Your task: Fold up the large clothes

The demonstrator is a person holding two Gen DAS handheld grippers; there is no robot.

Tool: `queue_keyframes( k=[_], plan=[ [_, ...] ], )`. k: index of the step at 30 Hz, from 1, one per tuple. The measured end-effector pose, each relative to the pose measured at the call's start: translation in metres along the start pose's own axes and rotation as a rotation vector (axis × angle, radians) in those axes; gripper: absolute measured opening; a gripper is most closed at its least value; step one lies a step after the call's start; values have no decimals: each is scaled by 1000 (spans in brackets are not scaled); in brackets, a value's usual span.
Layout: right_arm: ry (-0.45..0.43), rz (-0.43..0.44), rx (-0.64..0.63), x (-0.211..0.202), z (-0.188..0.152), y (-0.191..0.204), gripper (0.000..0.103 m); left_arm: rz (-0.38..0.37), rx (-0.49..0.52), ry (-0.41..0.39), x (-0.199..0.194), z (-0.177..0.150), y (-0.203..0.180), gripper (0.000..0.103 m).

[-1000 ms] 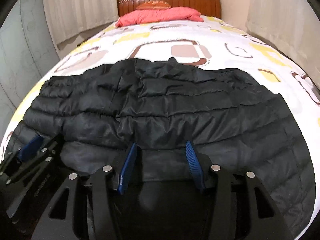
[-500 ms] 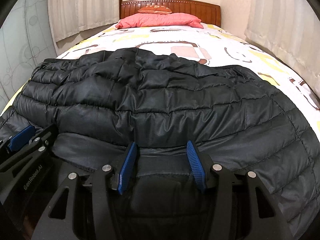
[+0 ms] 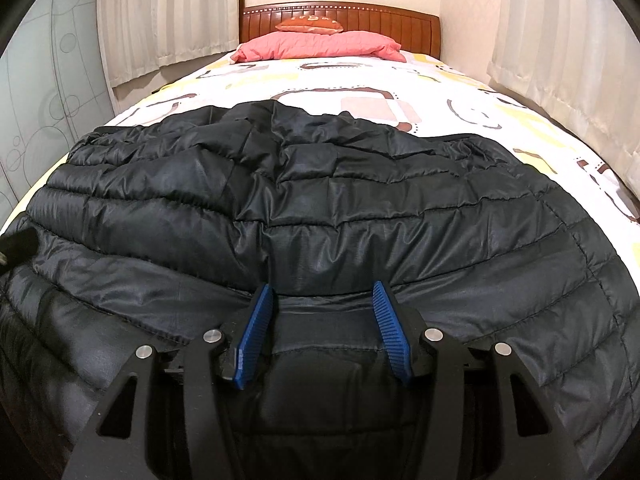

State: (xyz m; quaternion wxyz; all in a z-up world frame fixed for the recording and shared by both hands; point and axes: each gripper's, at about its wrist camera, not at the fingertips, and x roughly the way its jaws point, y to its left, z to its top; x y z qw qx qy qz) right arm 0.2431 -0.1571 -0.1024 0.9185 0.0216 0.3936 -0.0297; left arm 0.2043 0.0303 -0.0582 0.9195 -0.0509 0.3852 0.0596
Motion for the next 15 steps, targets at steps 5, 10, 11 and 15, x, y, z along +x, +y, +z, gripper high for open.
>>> queue_keyframes(
  k=[5,10,11,15],
  plan=[
    [-2,0,0,-1,0,0,53,93,-121,-21,-10,9,55,82],
    [-3,0,0,-2,1,0,53,5,-363,104,9,-4,111,85],
    [-3,0,0,-2,1,1,53,-54,-436,138,16,-10,123,85],
    [-3,0,0,-2,1,1,53,-220,-588,187,34,-24,138,88]
  ],
)
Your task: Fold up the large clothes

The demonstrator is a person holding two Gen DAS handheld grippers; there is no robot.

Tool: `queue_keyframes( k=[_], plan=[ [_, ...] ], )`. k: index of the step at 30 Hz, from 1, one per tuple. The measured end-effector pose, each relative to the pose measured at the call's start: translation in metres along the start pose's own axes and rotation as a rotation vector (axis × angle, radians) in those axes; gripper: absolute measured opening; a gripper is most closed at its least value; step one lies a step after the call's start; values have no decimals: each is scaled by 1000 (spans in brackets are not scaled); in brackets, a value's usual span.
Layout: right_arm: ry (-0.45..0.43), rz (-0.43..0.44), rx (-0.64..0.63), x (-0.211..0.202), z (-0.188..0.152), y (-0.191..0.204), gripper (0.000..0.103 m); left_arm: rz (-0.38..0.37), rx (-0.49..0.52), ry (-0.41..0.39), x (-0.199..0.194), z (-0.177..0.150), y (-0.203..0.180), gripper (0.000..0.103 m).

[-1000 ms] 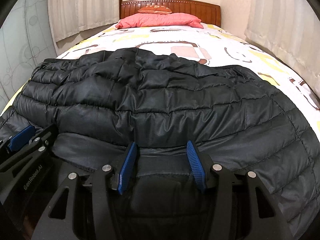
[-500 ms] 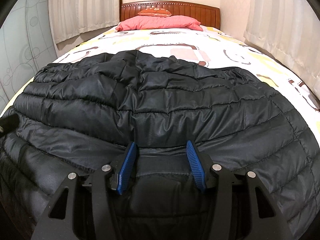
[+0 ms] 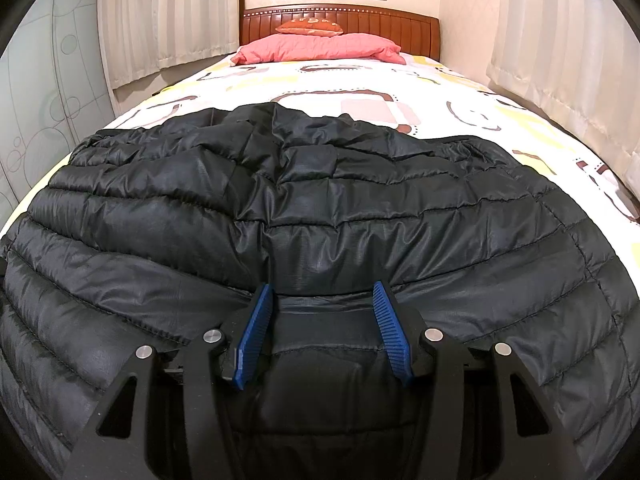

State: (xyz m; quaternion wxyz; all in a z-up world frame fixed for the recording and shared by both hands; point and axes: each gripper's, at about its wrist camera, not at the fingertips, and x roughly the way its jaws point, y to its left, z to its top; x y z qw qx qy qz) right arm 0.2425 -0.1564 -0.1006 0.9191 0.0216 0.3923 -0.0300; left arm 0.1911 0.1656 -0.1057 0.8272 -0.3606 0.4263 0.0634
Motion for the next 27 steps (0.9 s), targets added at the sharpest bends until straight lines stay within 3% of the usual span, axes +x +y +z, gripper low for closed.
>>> queue_keyframes(
  k=[5,9,15,21,27],
  plan=[
    [-1,-2,0,0,0,1,53,-106,15,64,25,1,-2,93],
    [-2,-2,-2,0,0,0,53,-113,68,43,25,-7,-9,64],
    [-1,1,2,1,-1,0,53,-72,112,-16,19,-17,-20,45],
    [14,37,36,-5,4,-9,57,-43,117,-43,9,-21,-21,39],
    [-7,5,79,-20,8,-35,57,-39,98,-47,9,-22,-18,39]
  ],
)
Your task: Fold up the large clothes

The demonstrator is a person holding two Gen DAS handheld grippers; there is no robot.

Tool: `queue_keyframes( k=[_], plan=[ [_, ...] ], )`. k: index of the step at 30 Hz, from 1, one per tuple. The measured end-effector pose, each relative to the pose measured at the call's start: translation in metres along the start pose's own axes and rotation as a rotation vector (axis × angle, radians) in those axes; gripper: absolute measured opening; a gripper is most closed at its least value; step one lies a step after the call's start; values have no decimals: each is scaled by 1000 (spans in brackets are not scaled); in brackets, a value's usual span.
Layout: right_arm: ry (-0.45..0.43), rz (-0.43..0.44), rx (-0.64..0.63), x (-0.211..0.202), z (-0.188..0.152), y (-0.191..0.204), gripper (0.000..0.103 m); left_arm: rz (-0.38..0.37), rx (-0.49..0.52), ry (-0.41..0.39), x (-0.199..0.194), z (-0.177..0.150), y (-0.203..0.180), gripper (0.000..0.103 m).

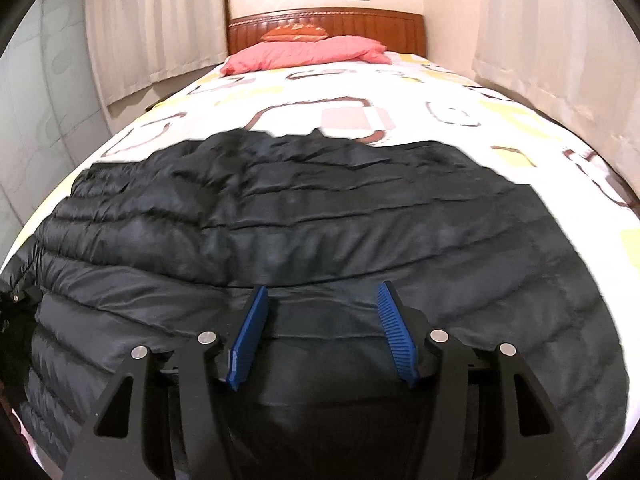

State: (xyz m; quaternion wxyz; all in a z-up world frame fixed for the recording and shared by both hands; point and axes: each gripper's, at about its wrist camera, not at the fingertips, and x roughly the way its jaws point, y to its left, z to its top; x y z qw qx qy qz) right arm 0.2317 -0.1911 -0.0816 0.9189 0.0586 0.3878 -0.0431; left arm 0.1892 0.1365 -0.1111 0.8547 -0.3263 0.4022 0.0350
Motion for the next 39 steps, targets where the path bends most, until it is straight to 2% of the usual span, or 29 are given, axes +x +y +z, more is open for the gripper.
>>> queue_keyframes(
  k=[6,9,13,17,19,39],
  plan=[
    [-25,-55,104,-15,13,-53,57,4,-14,0,0,-1,1,39],
    [-31,-142,122,-19,16,-82,57,6,-16,1,-1,-1,1,39],
    [-18,-215,158,-22,10,-120,57,7,-15,0,-1,-2,0,39],
    [-6,-231,221,-25,2,-156,68,10,-16,-1,-1,-2,1,39],
    [1,-224,254,-24,-1,-171,68,12,-17,-3,0,-2,0,39],
    [54,-204,265,1,-32,-165,69,15,-15,-5,0,-3,0,39]
  ],
)
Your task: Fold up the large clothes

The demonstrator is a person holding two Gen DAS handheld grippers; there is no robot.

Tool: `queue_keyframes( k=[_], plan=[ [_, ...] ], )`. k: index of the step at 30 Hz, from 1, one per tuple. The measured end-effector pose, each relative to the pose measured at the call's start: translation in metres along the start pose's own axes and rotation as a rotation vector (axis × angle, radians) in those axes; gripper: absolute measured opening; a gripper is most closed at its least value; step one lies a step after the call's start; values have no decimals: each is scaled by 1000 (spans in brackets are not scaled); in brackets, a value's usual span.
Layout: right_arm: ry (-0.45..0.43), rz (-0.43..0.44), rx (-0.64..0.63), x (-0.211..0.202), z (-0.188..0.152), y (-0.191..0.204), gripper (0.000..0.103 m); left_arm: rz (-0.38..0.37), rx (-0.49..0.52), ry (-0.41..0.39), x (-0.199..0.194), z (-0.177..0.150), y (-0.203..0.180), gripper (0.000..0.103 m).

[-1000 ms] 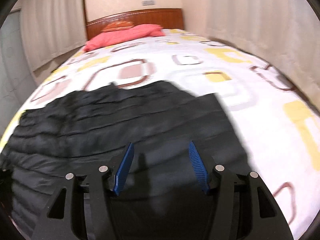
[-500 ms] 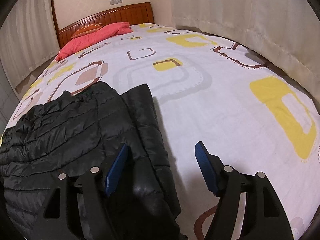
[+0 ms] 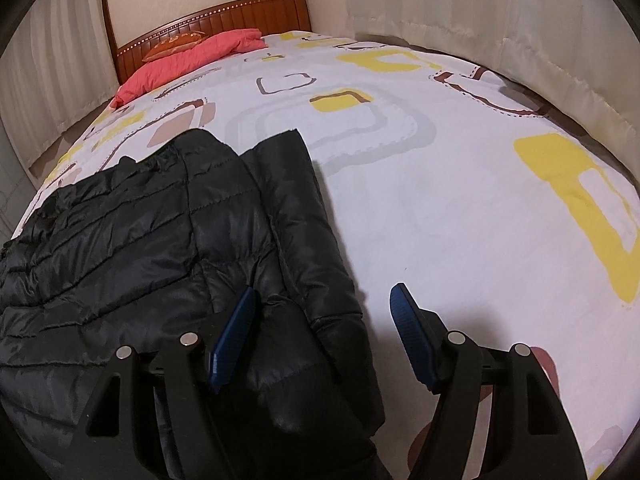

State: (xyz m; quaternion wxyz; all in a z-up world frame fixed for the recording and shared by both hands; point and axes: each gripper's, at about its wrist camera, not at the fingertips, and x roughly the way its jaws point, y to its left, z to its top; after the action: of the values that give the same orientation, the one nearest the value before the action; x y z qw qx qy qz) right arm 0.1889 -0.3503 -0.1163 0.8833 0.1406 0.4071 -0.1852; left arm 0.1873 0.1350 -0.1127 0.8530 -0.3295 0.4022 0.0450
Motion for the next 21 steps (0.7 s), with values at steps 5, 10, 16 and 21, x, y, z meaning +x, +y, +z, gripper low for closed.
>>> queue_keyframes(
  k=[5,10,16,21],
  plan=[
    [-5,10,-7,3,-7,2,63,0,0,-1,0,-1,-1,39],
    [-17,24,-52,0,-12,12,48,1,1,-4,1,0,1,39],
    [-30,36,-54,-2,-14,11,44,0,11,-8,3,2,4,40],
    [-34,47,-49,-2,-15,10,44,-30,-8,2,4,2,10,49]
  ],
)
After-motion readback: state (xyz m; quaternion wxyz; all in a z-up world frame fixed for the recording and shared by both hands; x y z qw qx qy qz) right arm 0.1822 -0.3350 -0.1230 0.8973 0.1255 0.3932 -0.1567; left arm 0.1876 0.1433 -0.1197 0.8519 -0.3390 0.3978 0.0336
